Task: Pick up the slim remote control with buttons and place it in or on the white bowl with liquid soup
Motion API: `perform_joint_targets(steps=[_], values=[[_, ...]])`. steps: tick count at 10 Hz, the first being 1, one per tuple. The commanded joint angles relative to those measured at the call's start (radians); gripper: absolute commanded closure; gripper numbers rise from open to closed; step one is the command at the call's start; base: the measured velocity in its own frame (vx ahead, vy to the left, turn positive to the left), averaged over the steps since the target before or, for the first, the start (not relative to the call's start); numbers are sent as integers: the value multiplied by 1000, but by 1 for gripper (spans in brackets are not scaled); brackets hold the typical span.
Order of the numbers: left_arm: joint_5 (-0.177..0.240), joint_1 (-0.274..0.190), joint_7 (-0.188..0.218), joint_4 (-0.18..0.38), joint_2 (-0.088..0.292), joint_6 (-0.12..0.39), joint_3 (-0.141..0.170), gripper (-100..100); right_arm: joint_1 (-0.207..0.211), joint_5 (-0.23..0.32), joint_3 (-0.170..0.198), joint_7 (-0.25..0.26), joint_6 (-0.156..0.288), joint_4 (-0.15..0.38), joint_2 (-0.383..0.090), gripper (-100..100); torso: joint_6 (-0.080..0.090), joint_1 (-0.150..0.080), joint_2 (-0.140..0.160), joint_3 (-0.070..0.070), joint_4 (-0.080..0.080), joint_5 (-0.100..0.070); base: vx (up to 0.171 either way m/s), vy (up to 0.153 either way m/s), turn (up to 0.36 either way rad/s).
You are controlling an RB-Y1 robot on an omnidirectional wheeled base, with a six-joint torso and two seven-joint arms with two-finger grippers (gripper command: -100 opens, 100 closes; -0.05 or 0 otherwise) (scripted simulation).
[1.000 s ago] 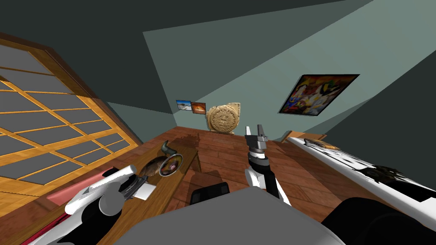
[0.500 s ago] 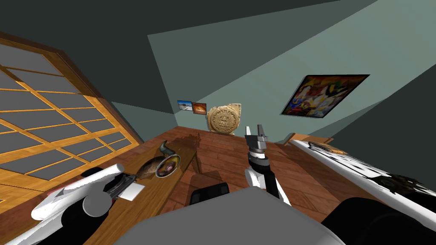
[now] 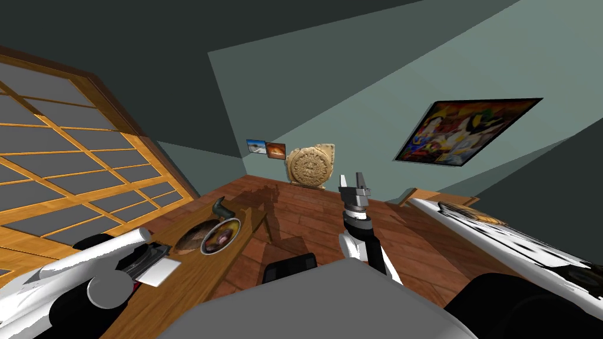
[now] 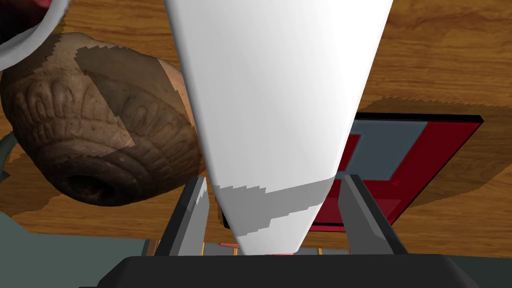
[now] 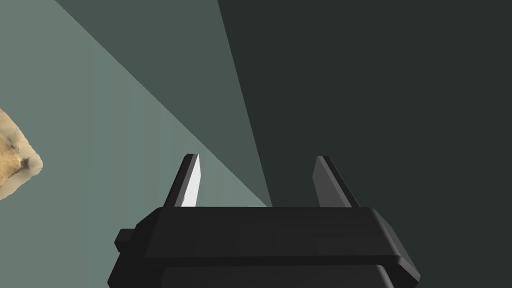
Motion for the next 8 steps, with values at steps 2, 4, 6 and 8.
perform_joint_targets(steps=[2, 4, 6, 8], values=[[-4, 15, -14, -40, 33, 30, 7, 100, 0, 0, 0, 0, 0, 0, 0, 0, 1, 4, 2, 1, 0, 1, 58, -81, 14], [-8, 12, -15, -45, 42, 35, 9, 100, 0, 0, 0, 0, 0, 0, 0, 0, 0, -3, 0, 0, 0, -1, 82, -149, 59], [-21, 0, -20, -59, 65, 57, 22, 100, 0, 0, 0, 0, 0, 0, 0, 0, 1, 1, 1, 1, 1, -1, 46, -79, -9], [-46, -24, -34, -78, 79, 112, 54, 100, 0, 0, 0, 0, 0, 0, 0, 0, 2, 4, 3, 2, 2, 0, 40, -46, -36]])
